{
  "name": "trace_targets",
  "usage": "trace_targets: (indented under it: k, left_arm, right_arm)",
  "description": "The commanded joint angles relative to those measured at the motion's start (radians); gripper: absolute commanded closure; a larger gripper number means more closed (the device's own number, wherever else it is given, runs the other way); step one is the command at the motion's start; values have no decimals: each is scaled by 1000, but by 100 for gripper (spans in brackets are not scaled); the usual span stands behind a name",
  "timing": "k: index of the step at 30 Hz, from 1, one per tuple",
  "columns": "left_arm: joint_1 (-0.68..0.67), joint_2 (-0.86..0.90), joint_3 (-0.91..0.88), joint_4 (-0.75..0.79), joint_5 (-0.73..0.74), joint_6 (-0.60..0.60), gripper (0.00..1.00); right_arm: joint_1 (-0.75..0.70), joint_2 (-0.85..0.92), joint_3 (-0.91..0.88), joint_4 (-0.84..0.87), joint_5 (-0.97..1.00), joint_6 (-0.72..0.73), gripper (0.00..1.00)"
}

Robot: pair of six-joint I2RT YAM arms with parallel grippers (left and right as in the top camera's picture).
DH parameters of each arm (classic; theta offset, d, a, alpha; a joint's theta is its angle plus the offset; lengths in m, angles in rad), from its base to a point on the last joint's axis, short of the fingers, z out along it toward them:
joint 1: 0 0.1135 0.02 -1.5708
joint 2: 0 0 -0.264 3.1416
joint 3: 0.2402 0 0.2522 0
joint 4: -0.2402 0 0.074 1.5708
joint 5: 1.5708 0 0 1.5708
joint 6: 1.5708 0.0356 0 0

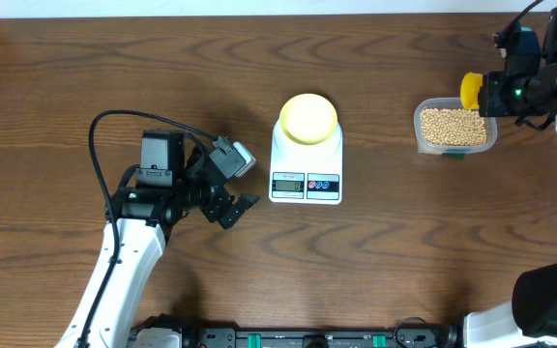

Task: Scoop item into bowl and weigh 50g on scale
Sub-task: 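Dip the yellow scoop into the soybean tub with the right gripper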

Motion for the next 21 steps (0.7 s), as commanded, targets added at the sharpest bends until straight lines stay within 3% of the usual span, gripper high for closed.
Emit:
trace_targets:
  k: [1, 9, 21]
  left_arm:
    - [5, -1, -11, -2, -8, -1, 3]
    - [5, -1, -11, -2, -8, -1, 2]
    - [5, -1, -11, -2, -8, -1, 3]
  right_arm:
    - [17, -7, -36, 5, 67, -22, 99]
    - [17, -7, -159, 148, 122, -22, 99]
    - [15, -7, -253, 206, 126, -71, 99]
